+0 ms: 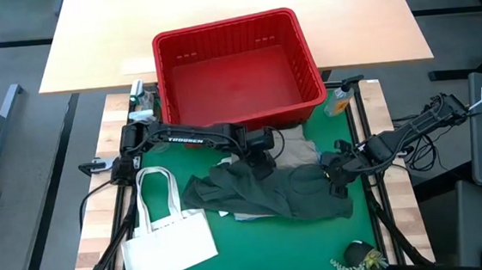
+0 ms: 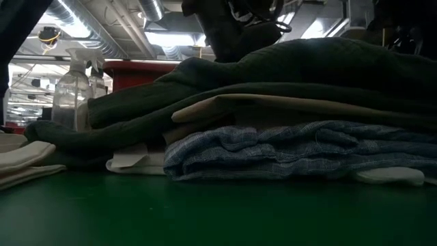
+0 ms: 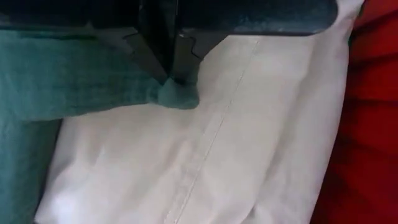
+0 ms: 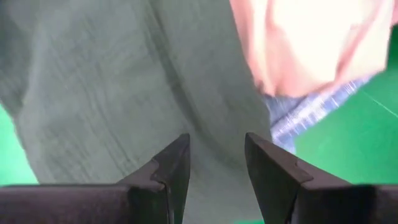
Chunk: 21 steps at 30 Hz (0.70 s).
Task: Fold Laundry from Bin
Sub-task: Fold the green polo shirt
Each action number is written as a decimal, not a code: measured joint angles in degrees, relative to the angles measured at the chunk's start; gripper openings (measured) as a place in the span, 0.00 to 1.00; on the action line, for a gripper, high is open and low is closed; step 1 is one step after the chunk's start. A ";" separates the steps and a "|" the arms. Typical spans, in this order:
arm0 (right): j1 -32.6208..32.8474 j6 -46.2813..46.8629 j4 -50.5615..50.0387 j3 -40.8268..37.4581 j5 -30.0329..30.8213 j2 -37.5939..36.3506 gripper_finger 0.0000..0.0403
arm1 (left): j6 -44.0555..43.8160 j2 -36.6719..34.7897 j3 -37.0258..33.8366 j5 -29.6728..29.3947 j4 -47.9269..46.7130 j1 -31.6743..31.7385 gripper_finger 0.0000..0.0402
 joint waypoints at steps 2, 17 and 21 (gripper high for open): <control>0.00 0.00 1.88 0.00 0.01 0.00 0.38 | 0.02 -0.26 0.74 -0.54 -1.85 0.02 0.01; 0.00 -6.82 19.25 0.00 -0.49 0.45 0.38 | 7.88 -1.97 24.14 -15.37 -21.15 -1.68 0.00; 0.00 -7.37 20.20 0.00 -0.02 0.81 0.38 | 10.62 -1.97 30.63 -18.34 -26.37 -2.69 0.00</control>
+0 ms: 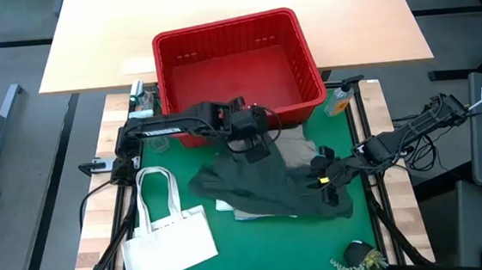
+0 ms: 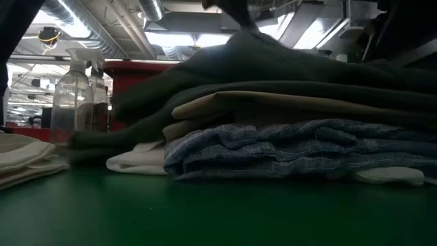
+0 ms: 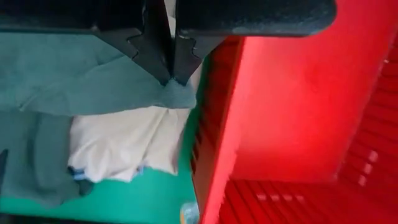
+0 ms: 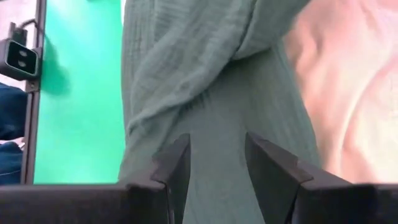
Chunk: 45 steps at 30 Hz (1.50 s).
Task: Fold Laundry from Bin
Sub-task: Fold the green polo shirt
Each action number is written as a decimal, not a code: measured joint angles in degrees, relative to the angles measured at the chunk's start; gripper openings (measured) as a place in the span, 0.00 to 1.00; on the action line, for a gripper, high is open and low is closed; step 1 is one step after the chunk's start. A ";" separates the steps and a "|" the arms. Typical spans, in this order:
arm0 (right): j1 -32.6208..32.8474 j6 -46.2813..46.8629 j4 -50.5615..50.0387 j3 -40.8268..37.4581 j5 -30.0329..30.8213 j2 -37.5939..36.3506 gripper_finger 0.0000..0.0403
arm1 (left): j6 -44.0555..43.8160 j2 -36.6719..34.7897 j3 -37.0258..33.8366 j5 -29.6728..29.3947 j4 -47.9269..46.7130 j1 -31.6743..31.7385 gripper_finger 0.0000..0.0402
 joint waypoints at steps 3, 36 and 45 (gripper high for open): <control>0.00 0.00 1.26 0.00 0.04 -0.02 0.38 | 0.78 0.00 3.48 -1.25 -2.04 -1.00 0.00; 0.00 0.10 3.06 -0.07 -0.53 -0.02 0.38 | -32.46 0.68 -11.61 0.51 -15.39 -30.33 0.00; 0.00 4.93 2.95 -3.62 -3.50 -0.02 0.38 | -41.65 0.68 -19.17 3.40 -13.34 -36.20 0.00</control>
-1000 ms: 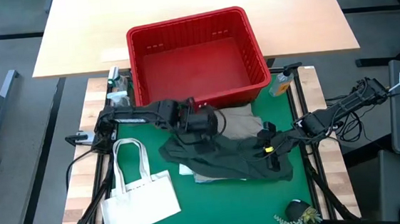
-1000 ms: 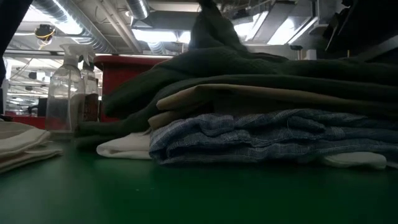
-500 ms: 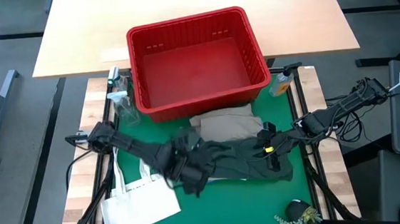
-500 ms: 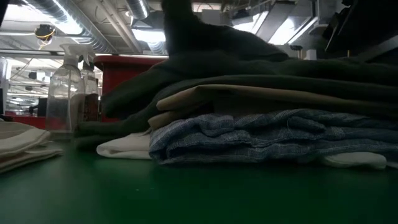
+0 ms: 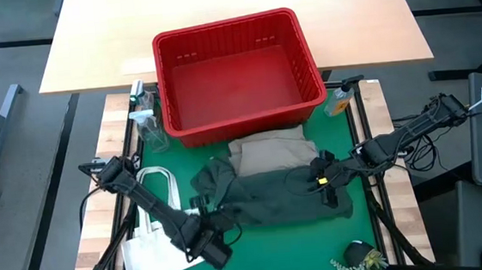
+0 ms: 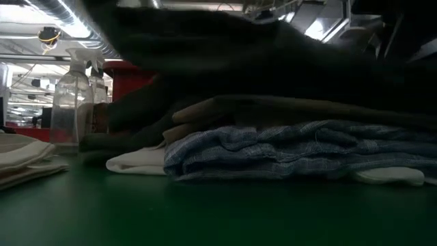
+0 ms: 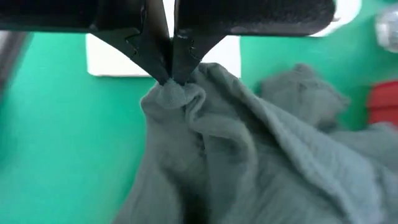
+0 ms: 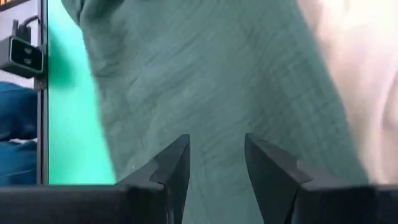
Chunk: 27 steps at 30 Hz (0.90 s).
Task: Fold Laundry from Bin
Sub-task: Fold the green polo shirt
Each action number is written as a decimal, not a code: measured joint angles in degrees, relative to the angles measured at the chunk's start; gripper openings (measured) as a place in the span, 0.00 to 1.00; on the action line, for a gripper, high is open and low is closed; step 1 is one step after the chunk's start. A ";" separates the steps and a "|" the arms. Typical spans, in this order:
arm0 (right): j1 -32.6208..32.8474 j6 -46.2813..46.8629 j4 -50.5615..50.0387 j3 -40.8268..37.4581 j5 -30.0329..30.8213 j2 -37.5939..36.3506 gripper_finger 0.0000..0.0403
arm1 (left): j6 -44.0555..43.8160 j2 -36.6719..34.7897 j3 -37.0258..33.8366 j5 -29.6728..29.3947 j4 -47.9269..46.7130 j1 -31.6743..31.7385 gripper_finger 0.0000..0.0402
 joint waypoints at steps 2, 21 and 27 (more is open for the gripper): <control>0.00 0.05 0.06 -0.26 -0.87 0.00 0.38 | -1.77 0.00 -0.83 0.95 1.88 -1.23 0.00; 0.00 -0.50 0.14 -0.47 -0.98 0.00 0.38 | -10.08 0.00 -1.80 -2.24 9.79 -2.31 0.05; 0.00 -0.51 0.13 -0.47 -1.01 0.00 0.38 | -13.35 0.00 -1.82 3.21 9.73 -0.99 0.20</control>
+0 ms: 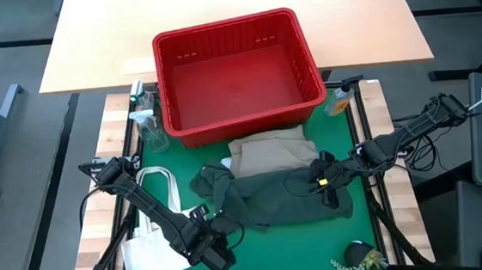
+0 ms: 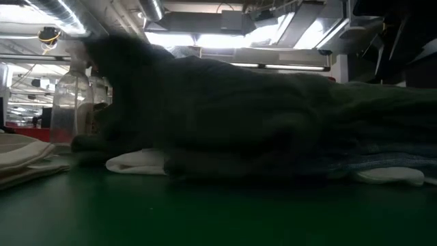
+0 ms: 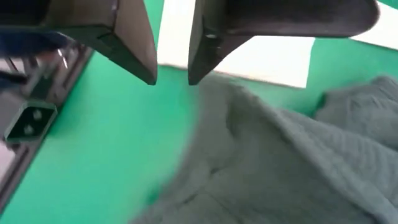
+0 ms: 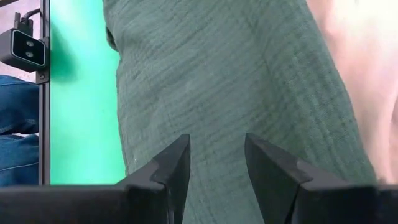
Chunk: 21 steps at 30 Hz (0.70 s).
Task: Fold Laundry from Bin
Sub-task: Fold the green polo shirt
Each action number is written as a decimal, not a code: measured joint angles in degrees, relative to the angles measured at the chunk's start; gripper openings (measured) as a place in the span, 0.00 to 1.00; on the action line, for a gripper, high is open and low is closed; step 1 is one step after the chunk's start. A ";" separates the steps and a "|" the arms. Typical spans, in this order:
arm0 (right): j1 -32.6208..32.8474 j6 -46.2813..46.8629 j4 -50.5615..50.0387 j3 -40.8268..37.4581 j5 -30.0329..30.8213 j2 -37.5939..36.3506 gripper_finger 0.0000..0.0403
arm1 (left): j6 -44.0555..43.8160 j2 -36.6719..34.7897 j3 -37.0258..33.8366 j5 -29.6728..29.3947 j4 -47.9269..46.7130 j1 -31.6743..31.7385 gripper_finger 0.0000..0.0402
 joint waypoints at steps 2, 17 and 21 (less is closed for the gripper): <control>0.00 -0.01 -0.02 0.00 -0.01 0.00 0.38 | 0.20 0.00 0.00 1.90 -0.04 0.01 0.24; 0.00 -0.01 0.00 0.00 0.07 0.00 0.38 | 0.63 -6.00 -0.04 -9.19 -4.79 1.40 0.26; 0.00 -0.01 0.00 0.00 0.08 0.00 0.38 | 2.17 -9.88 -0.04 -10.30 -13.18 2.39 0.24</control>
